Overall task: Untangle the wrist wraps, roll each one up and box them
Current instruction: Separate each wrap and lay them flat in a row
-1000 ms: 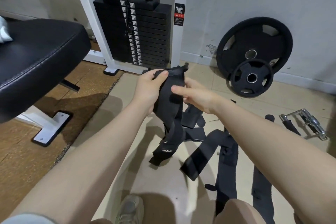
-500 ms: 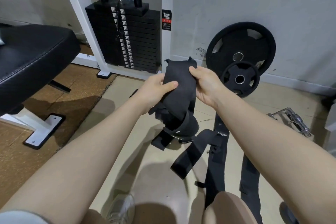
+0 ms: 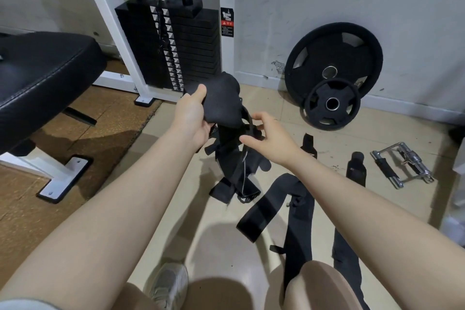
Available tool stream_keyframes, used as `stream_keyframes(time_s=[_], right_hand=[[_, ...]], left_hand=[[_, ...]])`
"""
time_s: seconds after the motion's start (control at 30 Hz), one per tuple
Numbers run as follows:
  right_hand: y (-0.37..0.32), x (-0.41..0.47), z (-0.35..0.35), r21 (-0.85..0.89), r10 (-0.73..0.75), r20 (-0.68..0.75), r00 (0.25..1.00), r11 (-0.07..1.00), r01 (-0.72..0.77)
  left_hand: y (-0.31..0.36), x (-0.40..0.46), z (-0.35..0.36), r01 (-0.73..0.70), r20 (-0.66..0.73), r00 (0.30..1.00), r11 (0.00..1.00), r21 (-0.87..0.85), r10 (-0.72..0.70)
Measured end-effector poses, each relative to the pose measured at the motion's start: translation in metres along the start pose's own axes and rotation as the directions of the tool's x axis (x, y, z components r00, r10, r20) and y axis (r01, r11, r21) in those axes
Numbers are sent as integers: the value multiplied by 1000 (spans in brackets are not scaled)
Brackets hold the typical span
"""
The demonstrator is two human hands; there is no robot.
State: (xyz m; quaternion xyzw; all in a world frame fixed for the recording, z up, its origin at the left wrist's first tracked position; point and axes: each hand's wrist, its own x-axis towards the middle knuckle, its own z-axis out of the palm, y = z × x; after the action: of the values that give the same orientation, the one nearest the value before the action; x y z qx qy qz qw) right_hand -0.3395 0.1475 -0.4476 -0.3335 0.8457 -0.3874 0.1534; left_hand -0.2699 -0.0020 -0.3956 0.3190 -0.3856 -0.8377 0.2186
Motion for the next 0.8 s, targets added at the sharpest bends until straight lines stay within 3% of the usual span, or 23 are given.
stream_keyframes(time_s=[0.17, 0.27, 0.33, 0.47, 0.6, 0.7, 0.8], right_hand=[[0, 7, -5, -34, -23, -13, 1000, 999, 23], [6, 3, -20, 237, 140, 44, 989, 960, -146], [11, -3, -32, 502, 292, 111, 950, 809, -307], [16, -12, -43, 710, 379, 291, 879, 530, -463], [3, -18, -39, 888, 268, 313, 911, 257, -381], [-8, -14, -36, 959, 303, 274, 913, -14, -284], [-22, -6, -38, 974, 365, 202, 909, -174, -147]], left_hand=[[2, -3, -3, 13, 22, 1000, 1000, 3, -13], [11, 8, -17, -99, -58, 993, 993, 61, 103], [15, 16, -27, -134, -123, 981, 985, 113, 148], [-1, 23, -38, -163, -195, 958, 959, 234, 210], [-18, 27, -48, -111, -195, 959, 907, 406, 204], [-28, 31, -53, -29, -223, 958, 838, 545, 179], [-33, 31, -57, 5, -269, 950, 853, 522, 159]])
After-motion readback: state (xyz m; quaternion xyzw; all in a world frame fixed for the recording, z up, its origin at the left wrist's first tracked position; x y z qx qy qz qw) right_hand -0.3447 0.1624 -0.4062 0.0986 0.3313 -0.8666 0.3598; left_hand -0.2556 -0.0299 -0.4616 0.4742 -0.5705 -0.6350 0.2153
